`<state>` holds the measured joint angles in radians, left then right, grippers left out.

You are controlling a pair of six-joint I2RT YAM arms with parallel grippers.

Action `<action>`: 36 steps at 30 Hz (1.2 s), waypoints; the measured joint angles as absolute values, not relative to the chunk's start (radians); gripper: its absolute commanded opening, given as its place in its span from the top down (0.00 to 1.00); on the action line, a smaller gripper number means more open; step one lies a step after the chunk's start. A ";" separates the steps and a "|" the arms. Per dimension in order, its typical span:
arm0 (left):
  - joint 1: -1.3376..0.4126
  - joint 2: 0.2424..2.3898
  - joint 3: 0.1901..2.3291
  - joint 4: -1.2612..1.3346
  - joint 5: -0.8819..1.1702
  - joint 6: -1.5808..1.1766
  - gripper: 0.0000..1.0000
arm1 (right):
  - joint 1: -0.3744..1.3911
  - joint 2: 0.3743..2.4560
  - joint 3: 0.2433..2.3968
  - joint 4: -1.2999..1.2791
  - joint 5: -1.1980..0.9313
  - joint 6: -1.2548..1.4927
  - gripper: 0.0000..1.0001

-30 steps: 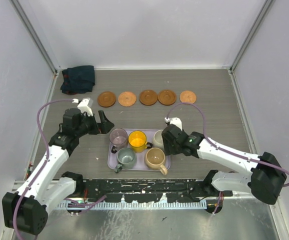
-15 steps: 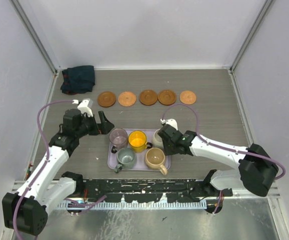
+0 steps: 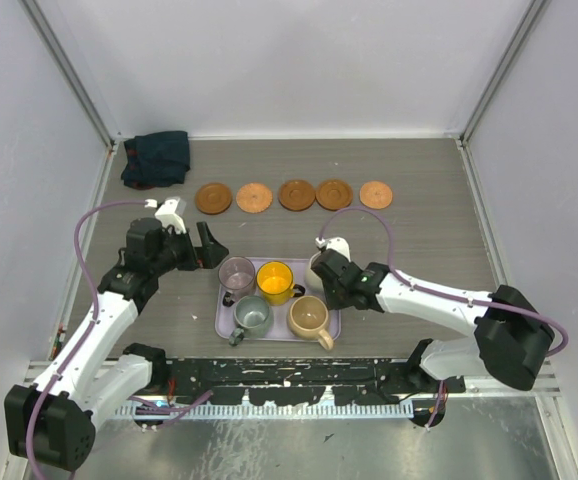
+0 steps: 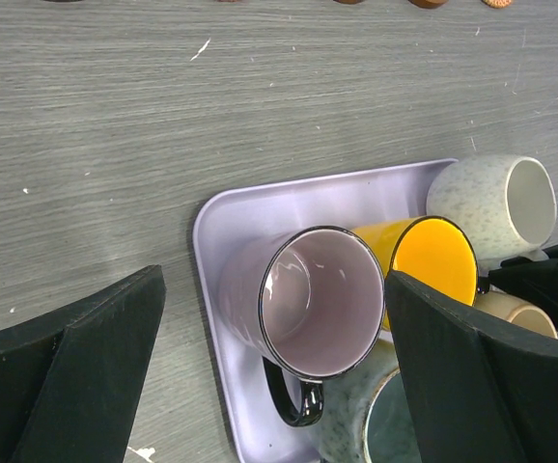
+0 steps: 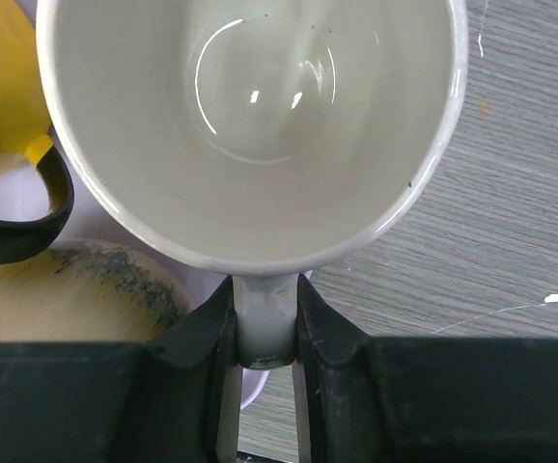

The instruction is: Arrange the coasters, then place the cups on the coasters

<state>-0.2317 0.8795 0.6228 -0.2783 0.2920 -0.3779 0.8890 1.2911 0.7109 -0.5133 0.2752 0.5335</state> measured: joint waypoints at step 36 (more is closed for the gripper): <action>-0.232 0.911 0.623 -0.257 0.310 -0.378 0.02 | 0.446 1.547 1.161 -0.389 0.542 0.210 0.99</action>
